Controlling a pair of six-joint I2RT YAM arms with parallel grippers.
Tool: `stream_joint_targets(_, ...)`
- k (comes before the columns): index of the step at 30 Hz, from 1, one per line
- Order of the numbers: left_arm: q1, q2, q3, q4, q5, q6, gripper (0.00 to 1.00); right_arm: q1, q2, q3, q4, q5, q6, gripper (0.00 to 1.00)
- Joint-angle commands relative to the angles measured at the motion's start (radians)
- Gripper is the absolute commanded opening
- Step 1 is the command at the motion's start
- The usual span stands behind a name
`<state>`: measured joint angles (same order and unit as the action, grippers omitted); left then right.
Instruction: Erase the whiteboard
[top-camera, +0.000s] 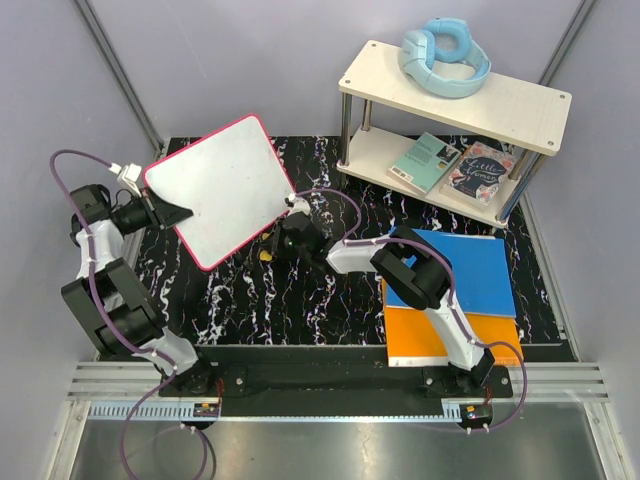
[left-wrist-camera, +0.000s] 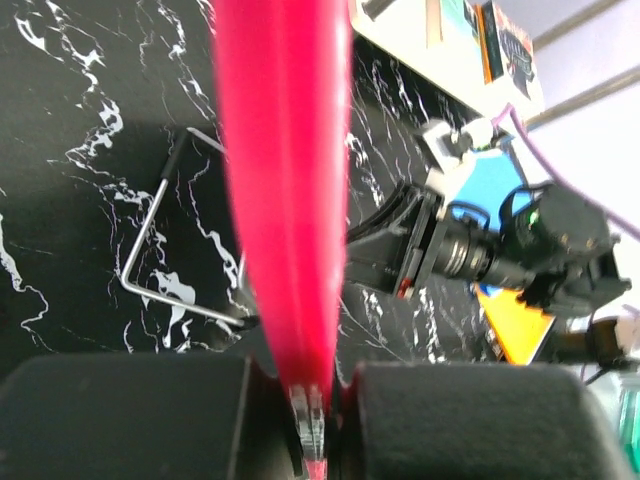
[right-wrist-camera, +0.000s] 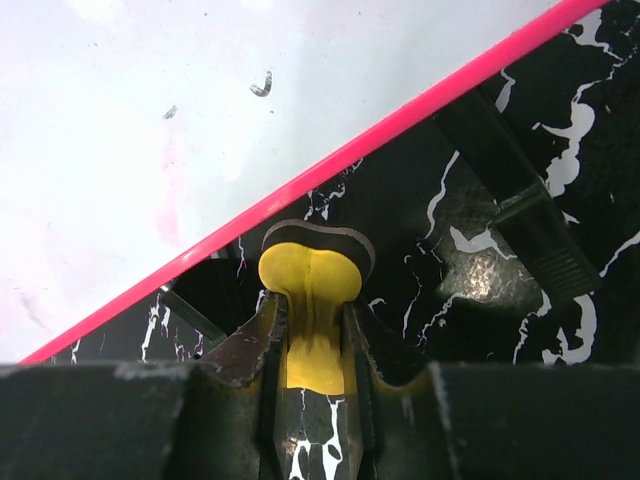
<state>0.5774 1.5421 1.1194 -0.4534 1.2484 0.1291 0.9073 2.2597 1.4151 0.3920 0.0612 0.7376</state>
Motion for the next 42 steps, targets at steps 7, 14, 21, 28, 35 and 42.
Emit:
stream_joint_targets(7, 0.007, 0.021, -0.013, -0.288, 0.022, 0.464, 0.00, 0.002, -0.054, -0.051, -0.079, -0.011, -0.010, 0.00)
stream_joint_targets(14, 0.010, 0.035, -0.040, -0.289, -0.053, 0.529, 0.00, 0.001, -0.268, -0.198, -0.073, 0.064, -0.033, 0.00)
stream_joint_targets(21, 0.010, 0.070, -0.075, -0.289, -0.084, 0.581, 0.00, -0.024, -0.445, -0.332, -0.140, 0.154, -0.026, 0.00)
stream_joint_targets(28, 0.010, 0.055, -0.121, -0.289, -0.116, 0.629, 0.00, -0.076, -0.359, -0.289, -0.295, 0.121, 0.055, 0.00)
stream_joint_targets(35, 0.010, 0.050, -0.144, -0.288, -0.138, 0.655, 0.00, -0.093, -0.220, -0.173, -0.452, 0.058, 0.098, 0.27)
stream_joint_targets(42, 0.009, 0.021, -0.167, -0.292, -0.136, 0.669, 0.00, -0.094, -0.267, -0.189, -0.450, 0.121, 0.069, 0.99)
